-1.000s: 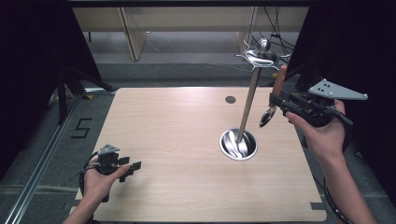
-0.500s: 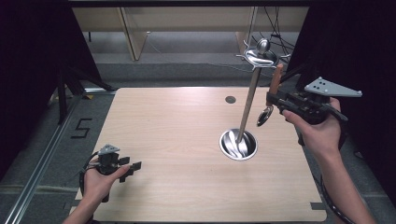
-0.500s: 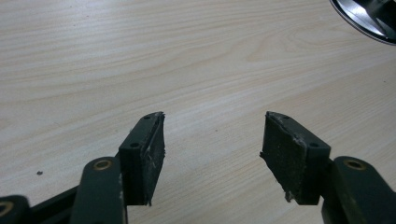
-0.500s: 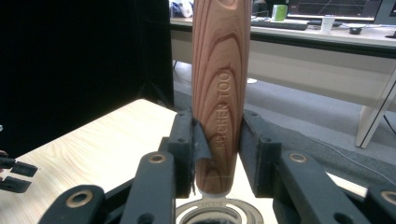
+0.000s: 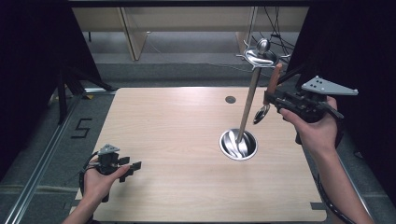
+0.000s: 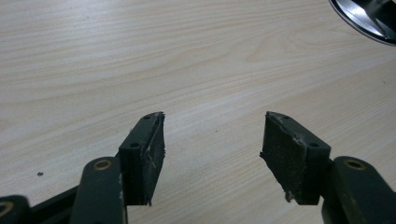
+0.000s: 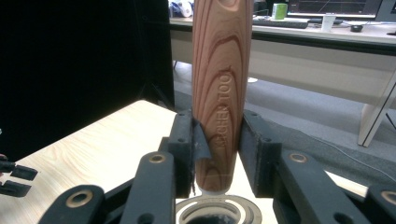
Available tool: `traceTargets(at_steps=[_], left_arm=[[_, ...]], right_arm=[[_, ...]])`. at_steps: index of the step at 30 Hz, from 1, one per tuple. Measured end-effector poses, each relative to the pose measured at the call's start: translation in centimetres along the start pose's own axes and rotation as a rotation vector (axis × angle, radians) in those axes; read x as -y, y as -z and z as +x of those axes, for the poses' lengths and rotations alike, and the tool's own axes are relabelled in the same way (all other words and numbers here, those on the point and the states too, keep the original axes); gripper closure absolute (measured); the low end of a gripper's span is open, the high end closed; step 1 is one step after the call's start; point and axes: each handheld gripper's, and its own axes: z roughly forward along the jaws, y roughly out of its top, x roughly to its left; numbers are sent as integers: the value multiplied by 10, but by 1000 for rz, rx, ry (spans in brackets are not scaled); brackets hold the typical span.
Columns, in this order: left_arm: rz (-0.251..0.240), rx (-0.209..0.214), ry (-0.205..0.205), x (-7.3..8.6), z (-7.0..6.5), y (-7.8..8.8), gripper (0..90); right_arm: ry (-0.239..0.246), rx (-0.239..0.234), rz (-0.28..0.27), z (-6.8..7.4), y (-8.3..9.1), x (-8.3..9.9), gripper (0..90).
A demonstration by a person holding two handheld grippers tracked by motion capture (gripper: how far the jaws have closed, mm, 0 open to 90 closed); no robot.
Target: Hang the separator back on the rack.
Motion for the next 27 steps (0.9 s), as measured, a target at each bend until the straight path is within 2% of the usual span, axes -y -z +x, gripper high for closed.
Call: traceTargets(at_steps=[2, 6, 7, 11, 12, 13, 21, 22, 23, 24, 26, 27], left_arm=[[1, 2, 5, 0, 0, 0, 384], [-1, 0, 6, 0, 0, 0, 384], [-2, 1, 6, 0, 0, 0, 384], [0, 4, 6, 0, 0, 0, 384], [1, 2, 7, 0, 0, 0, 384], [1, 3, 6, 0, 0, 0, 384], [8, 6, 2, 0, 1, 0, 384], [7, 6, 3, 0, 1, 0, 384], [1, 5, 4, 0, 1, 0, 384], [7, 5, 2, 0, 1, 0, 384], [5, 5, 4, 0, 1, 0, 384], [5, 5, 4, 0, 1, 0, 384]], right_arm=[[11, 5, -3, -1, 0, 0, 686], [-1, 5, -1, 1, -1, 0, 686], [14, 4, -12, -1, -2, 0, 686], [-4, 2, 0, 1, -1, 0, 685], [14, 6, -4, 0, -1, 0, 685], [-3, 13, -4, 1, -2, 1, 685], [-10, 3, -2, 2, -1, 4, 678], [3, 2, -8, 2, -1, 5, 672], [36, 15, -29, 1, -1, 5, 663], [-6, 3, -3, 4, 0, 5, 647], [24, 19, -25, 4, 1, 6, 605], [10, 21, -14, 5, 2, 7, 585]])
